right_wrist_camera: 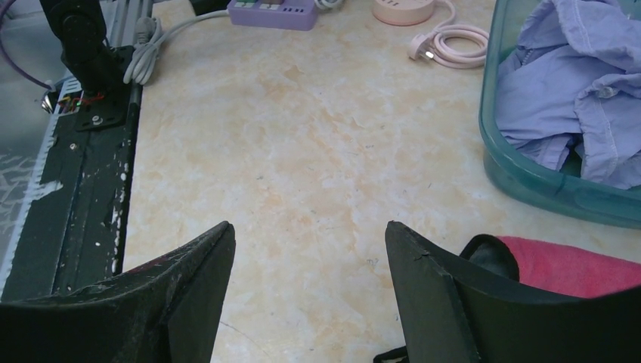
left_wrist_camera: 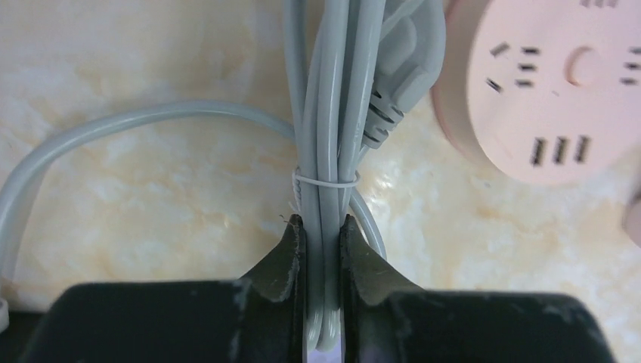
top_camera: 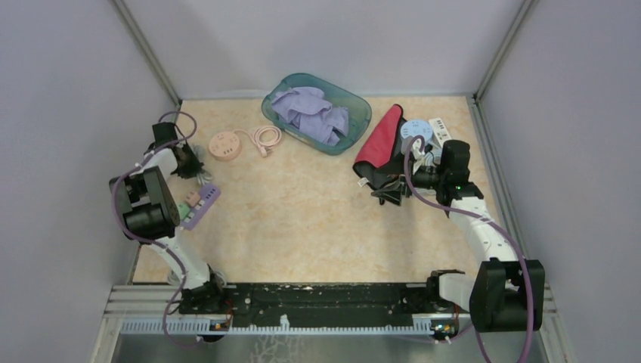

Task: Pull the plug off the socket
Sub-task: Pick up the socket from the corner of the board.

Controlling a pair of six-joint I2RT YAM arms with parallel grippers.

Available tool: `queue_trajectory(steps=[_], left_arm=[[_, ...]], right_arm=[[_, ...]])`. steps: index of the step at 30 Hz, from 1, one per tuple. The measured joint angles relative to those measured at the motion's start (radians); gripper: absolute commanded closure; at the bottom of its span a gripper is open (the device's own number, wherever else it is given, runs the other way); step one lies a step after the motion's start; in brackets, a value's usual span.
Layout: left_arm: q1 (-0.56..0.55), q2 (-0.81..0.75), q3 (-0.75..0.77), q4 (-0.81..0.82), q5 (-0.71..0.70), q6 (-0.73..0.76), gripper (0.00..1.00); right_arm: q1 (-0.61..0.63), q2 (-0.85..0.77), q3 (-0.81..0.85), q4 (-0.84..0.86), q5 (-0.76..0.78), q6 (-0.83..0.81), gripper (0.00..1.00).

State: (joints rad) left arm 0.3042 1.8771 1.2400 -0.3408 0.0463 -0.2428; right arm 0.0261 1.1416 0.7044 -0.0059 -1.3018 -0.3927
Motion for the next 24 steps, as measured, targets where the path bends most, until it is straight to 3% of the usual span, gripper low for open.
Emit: queue_trajectory(steps=[8,19,24], left_arm=[[-0.002,-0.211,-0.118,0.015,0.075,-0.019,1.00],[-0.008,-0.349,-0.221,0.035,0.191,0.011,1.00],[-0.011,-0.435,-0.229,0.042,0.176,0.038,1.00]], right_arm=[[0.000,0.000,0.000,-0.010,0.000,-0.010,0.27],[0.000,0.000,0.000,-0.011,0.000,-0.016,0.27],[0.000,0.000,0.000,-0.011,0.000,-0.017,0.27]])
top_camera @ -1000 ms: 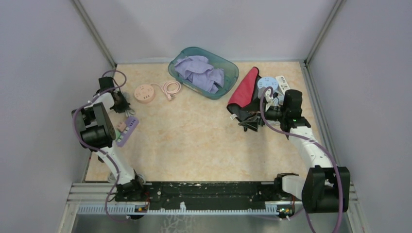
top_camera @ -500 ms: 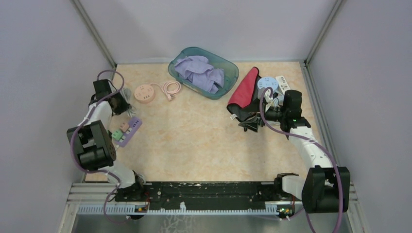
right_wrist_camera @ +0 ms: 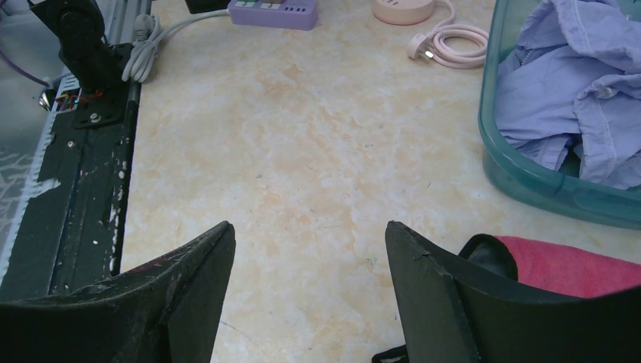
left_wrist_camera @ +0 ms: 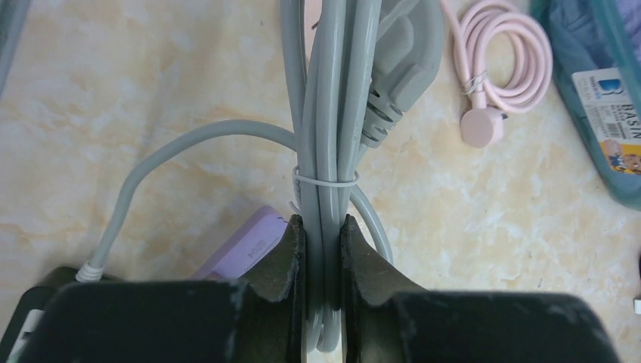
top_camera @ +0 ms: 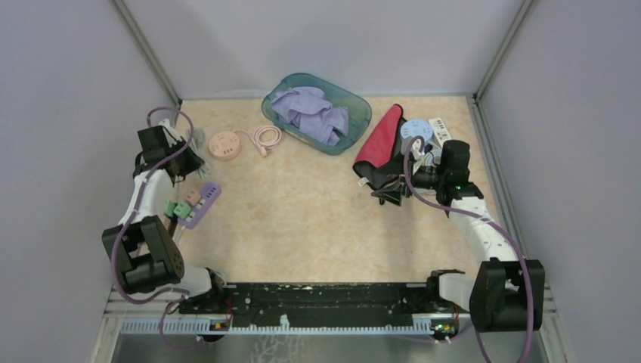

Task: Pull the plug off the socket
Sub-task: Pick up the socket from the corner of the board.

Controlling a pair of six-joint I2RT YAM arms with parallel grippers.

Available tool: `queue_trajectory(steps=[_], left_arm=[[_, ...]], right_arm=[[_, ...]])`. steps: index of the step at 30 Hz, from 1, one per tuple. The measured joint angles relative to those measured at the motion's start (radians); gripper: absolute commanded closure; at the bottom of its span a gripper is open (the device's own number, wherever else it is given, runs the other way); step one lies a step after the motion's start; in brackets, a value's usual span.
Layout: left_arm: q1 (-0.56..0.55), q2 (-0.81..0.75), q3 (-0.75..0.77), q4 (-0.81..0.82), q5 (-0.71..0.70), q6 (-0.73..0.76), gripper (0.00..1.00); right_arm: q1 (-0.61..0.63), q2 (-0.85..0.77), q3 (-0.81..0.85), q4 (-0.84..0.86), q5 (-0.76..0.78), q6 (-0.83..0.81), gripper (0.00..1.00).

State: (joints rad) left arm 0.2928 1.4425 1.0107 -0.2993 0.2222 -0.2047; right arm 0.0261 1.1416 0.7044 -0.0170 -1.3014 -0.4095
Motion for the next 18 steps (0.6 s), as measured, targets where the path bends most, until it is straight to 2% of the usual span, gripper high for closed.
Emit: queue_trajectory(steps=[11,18], left_arm=[[0.000,-0.044,-0.033,0.023,0.013,0.018,1.00],[0.000,-0.163,0.000,-0.016,-0.040,0.023,1.00]], right_arm=[[0.000,0.000,0.000,-0.002,0.000,-0.001,0.27],[0.000,0.000,0.000,-0.003,0.000,-0.001,0.27]])
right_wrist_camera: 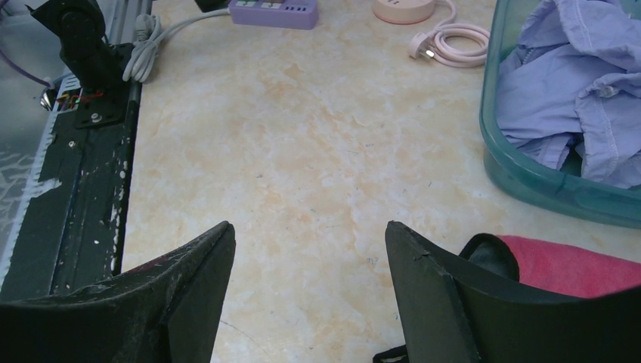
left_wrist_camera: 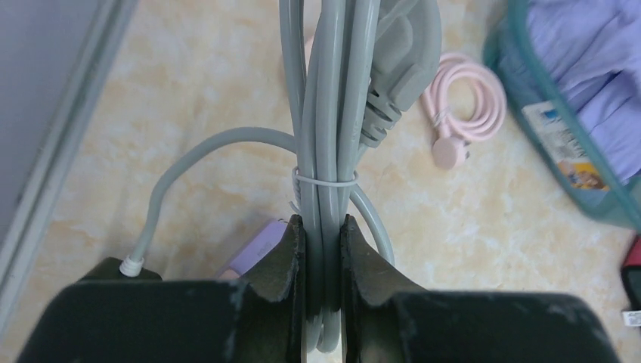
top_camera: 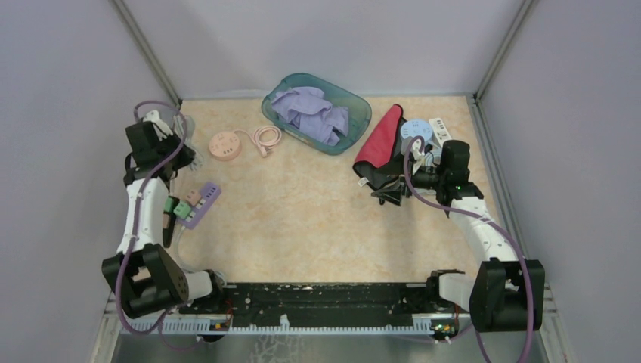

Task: Pull the plug off the socket
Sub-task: Pick up the socket from the corner of the board.

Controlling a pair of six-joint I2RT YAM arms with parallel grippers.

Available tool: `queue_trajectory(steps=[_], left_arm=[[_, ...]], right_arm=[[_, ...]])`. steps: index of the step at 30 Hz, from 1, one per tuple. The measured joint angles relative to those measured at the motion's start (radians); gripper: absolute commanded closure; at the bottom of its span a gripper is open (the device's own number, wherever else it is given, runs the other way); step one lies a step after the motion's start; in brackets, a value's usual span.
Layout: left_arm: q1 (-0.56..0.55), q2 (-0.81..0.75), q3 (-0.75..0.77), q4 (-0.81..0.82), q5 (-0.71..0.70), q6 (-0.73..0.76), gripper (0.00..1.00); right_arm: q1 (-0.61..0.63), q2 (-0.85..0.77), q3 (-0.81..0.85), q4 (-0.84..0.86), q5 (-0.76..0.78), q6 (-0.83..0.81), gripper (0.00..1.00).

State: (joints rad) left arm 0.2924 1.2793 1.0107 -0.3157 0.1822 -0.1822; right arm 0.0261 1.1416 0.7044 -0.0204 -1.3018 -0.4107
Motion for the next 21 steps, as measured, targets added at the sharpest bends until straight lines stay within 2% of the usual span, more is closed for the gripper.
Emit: queue_trajectory(steps=[12,17,21], left_arm=[[-0.005,-0.099,0.296,-0.029,0.005,-0.009,1.00],[-0.021,-0.096,0.374,-0.047,0.062,-0.038,1.00],[-0.081,-0.071,0.458,-0.060,0.132,-0.058,1.00]], right_arm=[[0.000,0.000,0.000,-0.003,0.000,0.000,0.27],[0.000,0.000,0.000,-0.003,0.000,0.000,0.27],[0.000,0.000,0.000,-0.003,-0.001,0.000,0.27]])
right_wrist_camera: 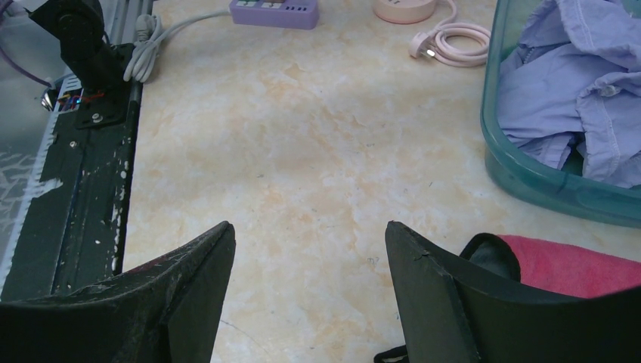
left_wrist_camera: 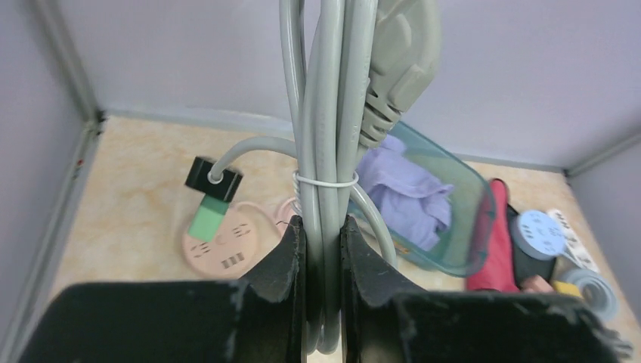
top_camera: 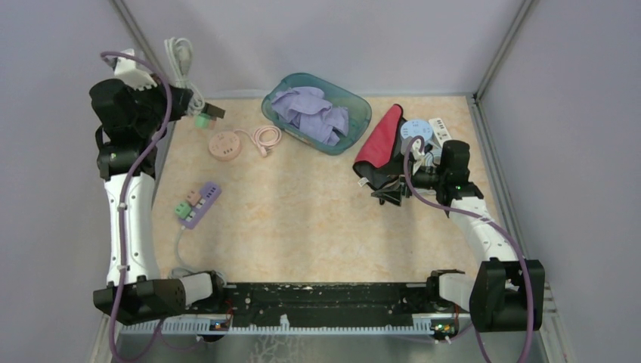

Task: Pull the plug off the socket
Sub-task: Pick up the socket from the corner of the board, then place the socket at the center of the board.

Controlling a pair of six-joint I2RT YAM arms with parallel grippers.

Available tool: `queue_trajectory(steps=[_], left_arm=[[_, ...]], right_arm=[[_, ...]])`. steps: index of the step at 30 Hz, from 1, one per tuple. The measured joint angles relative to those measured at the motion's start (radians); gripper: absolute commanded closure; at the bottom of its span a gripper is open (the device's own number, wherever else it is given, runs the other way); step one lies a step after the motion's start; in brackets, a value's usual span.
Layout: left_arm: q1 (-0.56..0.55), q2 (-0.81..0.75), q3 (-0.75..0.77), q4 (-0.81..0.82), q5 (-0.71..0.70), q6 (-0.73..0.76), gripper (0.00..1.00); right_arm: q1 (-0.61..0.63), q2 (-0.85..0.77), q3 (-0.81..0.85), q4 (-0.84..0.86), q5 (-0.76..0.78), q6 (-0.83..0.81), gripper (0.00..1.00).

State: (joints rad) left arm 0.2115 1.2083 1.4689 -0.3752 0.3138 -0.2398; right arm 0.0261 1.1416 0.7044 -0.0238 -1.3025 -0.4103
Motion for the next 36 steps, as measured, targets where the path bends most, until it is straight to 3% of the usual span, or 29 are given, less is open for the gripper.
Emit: queue_trajectory(steps=[9,14,24,36], left_arm=[[-0.304,0.048,0.142,-0.048,0.037,0.009,1.00],[-0.406,0.054,0.151,-0.051,0.122,-0.005,1.00],[-0.512,0.012,-0.021,0.039,0.373,-0.056,1.00],[-0.637,0.008,-0.004,-0.017,0.443,-0.007,1.00]], right_arm=[[0.000,0.000,0.000,0.000,0.000,0.000,0.24],[0.000,0.000,0.000,0.000,0.000,0.000,0.23],[-0.001,-0.002,0.001,-0.026,0.001,-0.018,0.23],[-0.023,-0.002,0.001,-0.028,0.000,-0.018,0.23]])
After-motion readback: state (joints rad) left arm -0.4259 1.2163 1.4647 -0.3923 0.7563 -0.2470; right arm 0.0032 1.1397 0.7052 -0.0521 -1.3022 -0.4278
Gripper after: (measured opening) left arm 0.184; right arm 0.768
